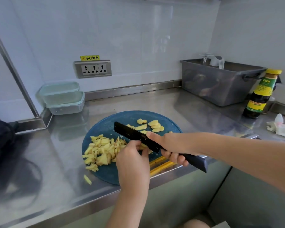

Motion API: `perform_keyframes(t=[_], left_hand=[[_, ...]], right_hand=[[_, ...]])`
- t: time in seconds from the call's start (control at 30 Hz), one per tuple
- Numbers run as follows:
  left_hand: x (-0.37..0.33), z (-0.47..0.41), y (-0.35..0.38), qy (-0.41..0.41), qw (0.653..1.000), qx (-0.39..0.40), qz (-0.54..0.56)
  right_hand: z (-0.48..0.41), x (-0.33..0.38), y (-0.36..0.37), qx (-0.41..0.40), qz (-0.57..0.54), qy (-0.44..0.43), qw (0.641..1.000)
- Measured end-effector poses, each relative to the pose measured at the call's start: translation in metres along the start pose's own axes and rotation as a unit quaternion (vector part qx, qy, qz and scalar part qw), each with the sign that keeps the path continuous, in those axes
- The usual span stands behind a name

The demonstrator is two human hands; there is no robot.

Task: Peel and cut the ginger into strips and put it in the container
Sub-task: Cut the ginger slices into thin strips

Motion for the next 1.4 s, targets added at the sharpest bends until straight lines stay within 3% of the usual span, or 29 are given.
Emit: perform_keyframes(t=[0.13, 0.3, 0.47, 0.57, 0.73, 0.97, 1.17, 1.4], left_hand=[[0.001, -0.001, 0.0, 0.003, 1.0, 0.0, -0.008], [0.0, 0.0, -0.001, -0.002, 1.0, -0.006, 0.003], [0.0, 0.0, -0.001, -0.009, 1.0, -0.005, 0.011], [-0.001, -0.001, -0.002, -0.009, 1.0, -0.01, 0.013], [-0.004, 0.0, -0.004, -0.005, 1.0, -0.011, -0.018], [-0.001, 0.001, -0.002, -0.01, 1.0, 0.003, 0.018], [0.0, 0.004, -0.001, 0.029, 0.999, -0.011, 0.023], [0.001, 0.005, -0.004, 0.06, 0.998, -0.03, 0.007]], right_hand=[[0.002, 0.002, 0.005, 0.006, -0.01, 0.001, 1.0], [-0.002, 0.014, 0.009, -0.098, 0.062, 0.025, 0.993], [0.003, 0.011, 0.007, -0.028, 0.002, 0.025, 0.999], [0.01, 0.012, 0.006, -0.025, -0.021, 0.009, 0.999], [0.006, 0.032, 0.015, -0.149, 0.095, -0.079, 0.981], [0.004, 0.023, 0.003, -0.061, -0.025, -0.076, 0.995], [0.009, -0.005, -0.01, 0.017, -0.121, -0.11, 0.986], [0.02, -0.015, -0.016, 0.025, -0.136, -0.13, 0.982]])
Point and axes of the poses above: each hand's wrist, its own z-axis away from the middle knuckle, its own y-axis out of the palm, x = y × z, the point moved 4 cm from there along -z, towards the middle knuckle, and after that the axes turned 8 degrees about z, right-handed, at the moved point
